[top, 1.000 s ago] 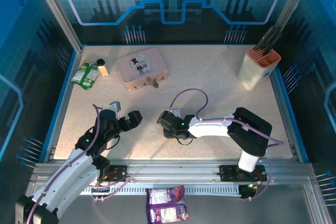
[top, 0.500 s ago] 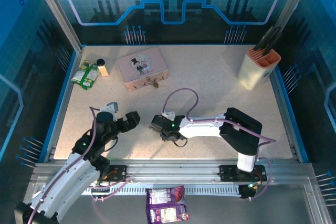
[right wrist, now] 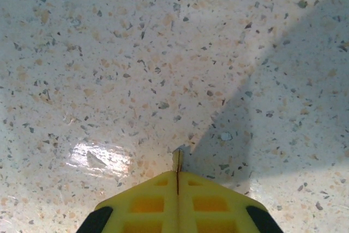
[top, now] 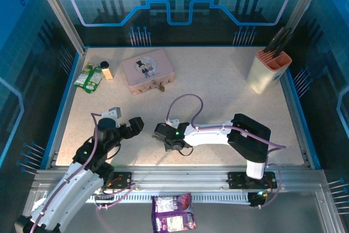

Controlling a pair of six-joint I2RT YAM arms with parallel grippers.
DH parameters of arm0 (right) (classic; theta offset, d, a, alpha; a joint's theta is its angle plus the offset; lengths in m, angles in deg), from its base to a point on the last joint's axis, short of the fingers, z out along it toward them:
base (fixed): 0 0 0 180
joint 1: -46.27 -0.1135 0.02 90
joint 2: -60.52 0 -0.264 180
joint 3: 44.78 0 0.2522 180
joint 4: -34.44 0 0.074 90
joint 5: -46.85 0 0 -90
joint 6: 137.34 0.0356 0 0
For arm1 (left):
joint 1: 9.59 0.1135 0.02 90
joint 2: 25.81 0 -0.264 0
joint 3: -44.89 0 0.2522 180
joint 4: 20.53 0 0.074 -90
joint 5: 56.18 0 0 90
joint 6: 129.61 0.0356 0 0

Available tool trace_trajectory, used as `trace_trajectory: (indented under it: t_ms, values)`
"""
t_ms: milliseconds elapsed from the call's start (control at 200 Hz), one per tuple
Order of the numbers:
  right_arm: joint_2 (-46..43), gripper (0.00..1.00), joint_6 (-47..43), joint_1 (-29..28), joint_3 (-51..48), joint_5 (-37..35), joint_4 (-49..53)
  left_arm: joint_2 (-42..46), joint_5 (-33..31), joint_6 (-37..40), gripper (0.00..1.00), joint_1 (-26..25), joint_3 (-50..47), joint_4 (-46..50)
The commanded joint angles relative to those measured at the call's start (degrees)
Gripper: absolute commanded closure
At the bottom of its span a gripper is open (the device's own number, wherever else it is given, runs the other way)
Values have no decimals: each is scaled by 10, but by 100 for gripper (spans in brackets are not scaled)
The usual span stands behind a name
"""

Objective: Unlock the padlock with the key

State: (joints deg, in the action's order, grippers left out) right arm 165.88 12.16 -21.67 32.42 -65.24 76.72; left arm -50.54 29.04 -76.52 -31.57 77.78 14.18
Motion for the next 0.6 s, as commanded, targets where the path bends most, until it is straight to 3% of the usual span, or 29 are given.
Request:
trace_trajectory:
  t_ms: [0, 120, 295, 595]
  values:
    - [-15, 100, 9, -10, -28, 1, 27, 1, -2, 7, 1, -1, -1, 6]
    - [-86, 100, -1, -6, -84, -16, -51, -21, 47, -31, 1, -2, -11, -26]
    - [-164, 100, 15, 34, -175, 38, -212, -92, 139, -116, 5, -4, 0, -74]
    - [-221, 100, -19, 79, -158, 65, -247, -104, 169, -283, 11, -35, -13, -107]
